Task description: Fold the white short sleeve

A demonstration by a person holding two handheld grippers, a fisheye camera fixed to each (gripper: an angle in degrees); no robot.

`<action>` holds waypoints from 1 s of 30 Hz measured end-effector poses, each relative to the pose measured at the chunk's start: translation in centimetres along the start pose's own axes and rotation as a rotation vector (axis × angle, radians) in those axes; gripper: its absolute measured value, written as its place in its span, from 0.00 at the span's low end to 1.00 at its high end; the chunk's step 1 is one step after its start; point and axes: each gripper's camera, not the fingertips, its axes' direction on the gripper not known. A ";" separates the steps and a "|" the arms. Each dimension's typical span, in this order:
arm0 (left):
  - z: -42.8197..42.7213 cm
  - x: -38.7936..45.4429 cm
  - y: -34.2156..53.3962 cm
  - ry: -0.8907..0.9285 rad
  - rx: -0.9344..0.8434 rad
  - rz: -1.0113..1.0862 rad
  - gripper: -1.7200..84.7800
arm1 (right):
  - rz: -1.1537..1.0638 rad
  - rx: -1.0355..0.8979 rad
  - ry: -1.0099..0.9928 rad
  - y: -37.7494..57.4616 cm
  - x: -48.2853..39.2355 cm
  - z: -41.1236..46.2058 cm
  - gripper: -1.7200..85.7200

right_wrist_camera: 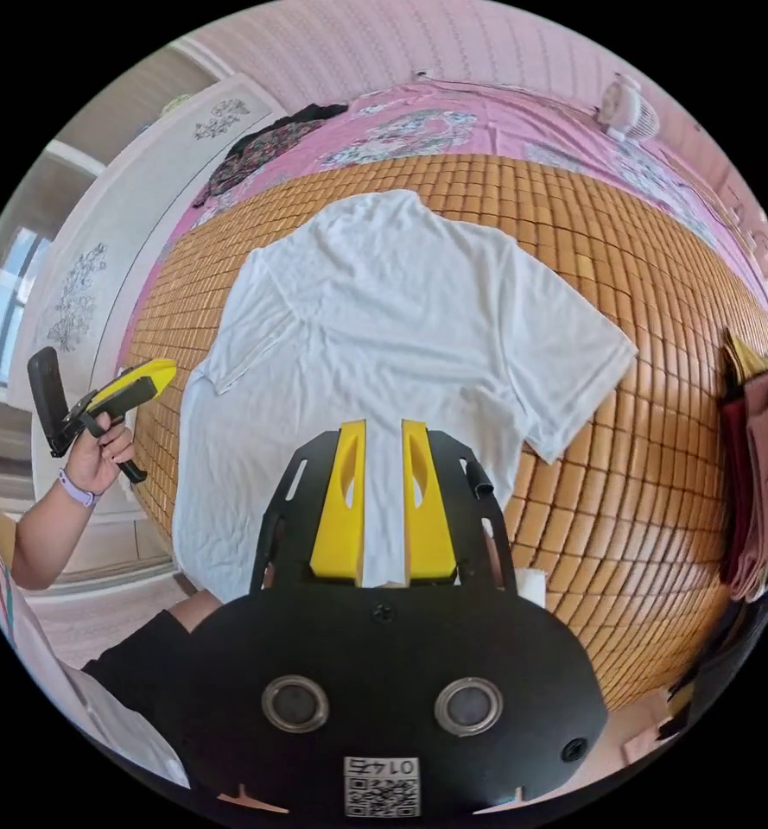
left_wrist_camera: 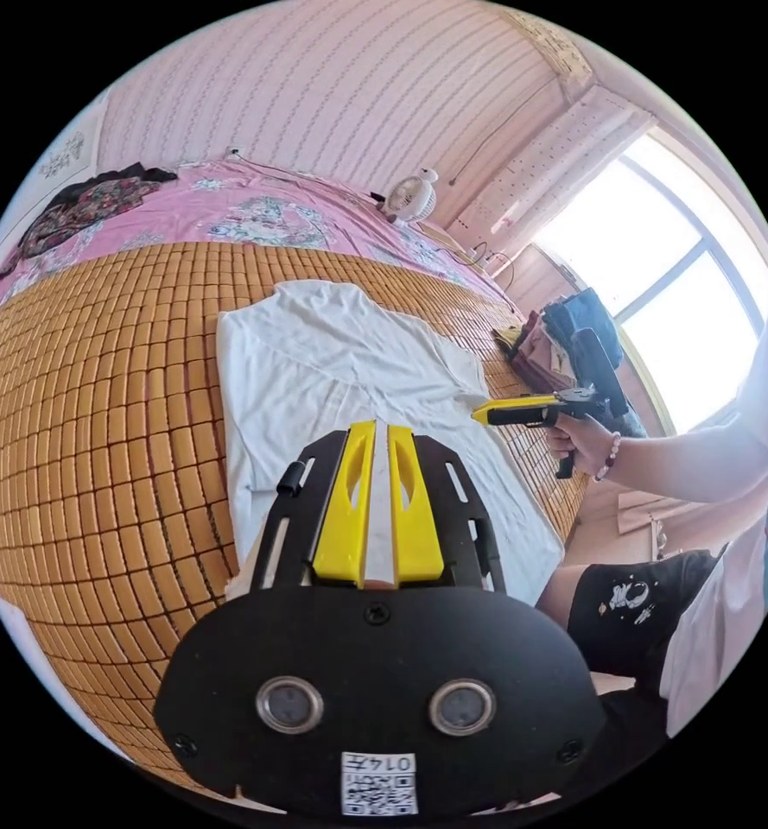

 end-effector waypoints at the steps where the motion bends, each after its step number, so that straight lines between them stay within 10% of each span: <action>1: 0.4 0.4 -0.7 0.012 -0.010 0.013 0.05 | 0.110 0.057 -0.002 1.4 2.1 -0.7 0.09; 17: 16.7 14.9 -18.2 0.174 -0.219 0.204 0.06 | 0.283 0.195 0.142 8.7 9.9 3.7 0.09; 30: 26.7 25.7 -23.2 -0.155 -0.309 0.421 0.08 | 0.249 0.222 -0.026 12.0 14.2 5.5 0.03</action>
